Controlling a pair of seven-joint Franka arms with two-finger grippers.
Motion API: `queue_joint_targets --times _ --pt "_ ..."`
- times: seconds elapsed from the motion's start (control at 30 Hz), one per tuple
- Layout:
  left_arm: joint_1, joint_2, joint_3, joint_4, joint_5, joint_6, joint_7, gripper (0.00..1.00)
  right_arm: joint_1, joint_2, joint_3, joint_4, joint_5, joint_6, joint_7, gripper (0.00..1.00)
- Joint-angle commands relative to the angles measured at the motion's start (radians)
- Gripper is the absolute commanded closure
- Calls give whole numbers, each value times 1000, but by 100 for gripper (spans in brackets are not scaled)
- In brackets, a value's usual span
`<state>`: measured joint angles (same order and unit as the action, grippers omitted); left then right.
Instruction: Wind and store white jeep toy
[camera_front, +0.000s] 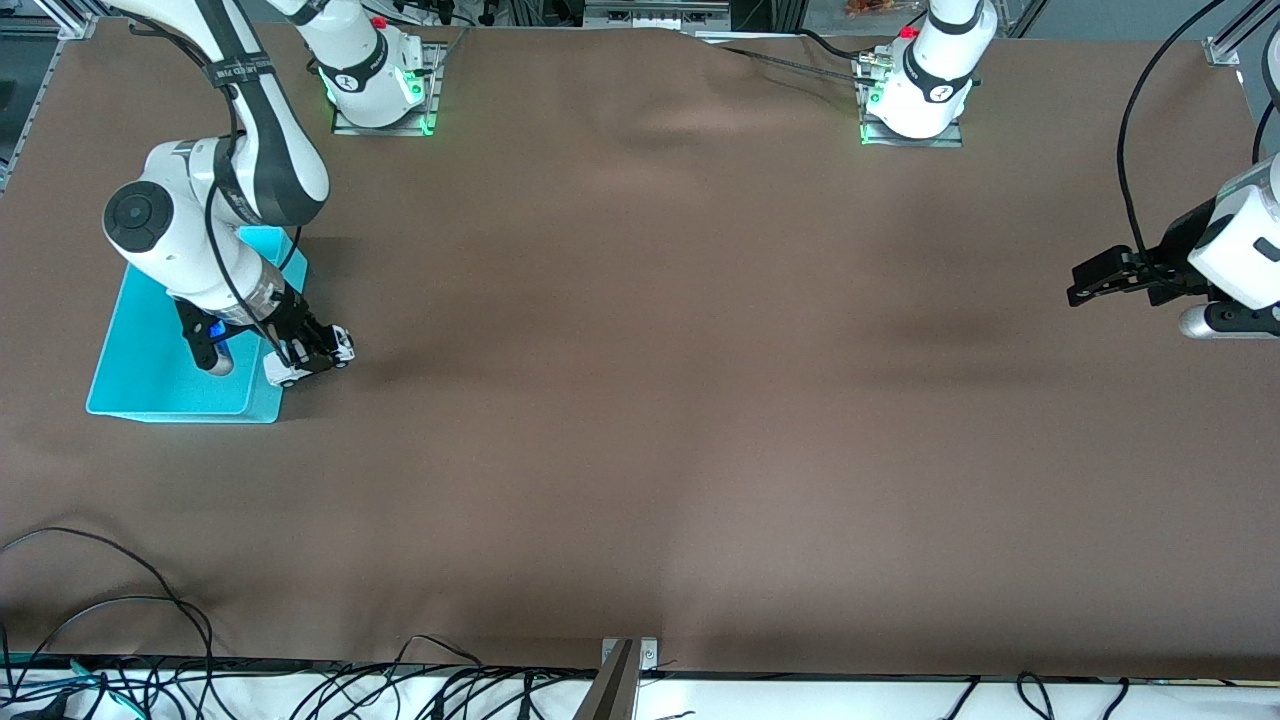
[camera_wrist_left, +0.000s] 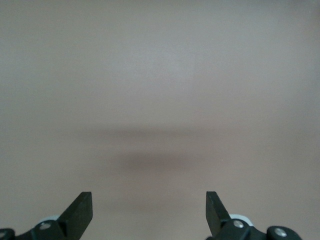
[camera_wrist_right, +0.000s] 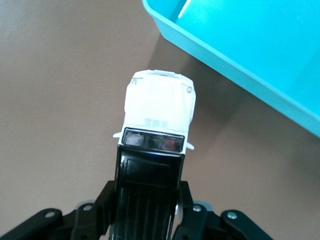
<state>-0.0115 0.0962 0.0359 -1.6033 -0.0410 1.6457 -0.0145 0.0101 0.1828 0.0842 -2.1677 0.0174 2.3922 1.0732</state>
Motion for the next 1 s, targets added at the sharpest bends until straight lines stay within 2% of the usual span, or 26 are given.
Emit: queue_joint_targets --times 0.0,0.17,0.47,0.73,0.97 --pt "2 -6 1 2 -13 3 21 0 -25 -22 -1 19 -19 -77 -134 100" --pt "1 -6 2 0 -13 3 21 0 -44 -26 -17 32 -19 -128 -257 100" --pt "1 -6 1 0 -13 3 15 0 -44 -39 -95 54 -25 -211 -441 100" --pt "-2 -6 1 0 -13 3 8 0 -45 -32 -139 52 -120 -237 -516 100" --pt "-4 -6 1 -1 -13 -3 8 0 -51 -17 -244 43 -137 -255 -769 100"
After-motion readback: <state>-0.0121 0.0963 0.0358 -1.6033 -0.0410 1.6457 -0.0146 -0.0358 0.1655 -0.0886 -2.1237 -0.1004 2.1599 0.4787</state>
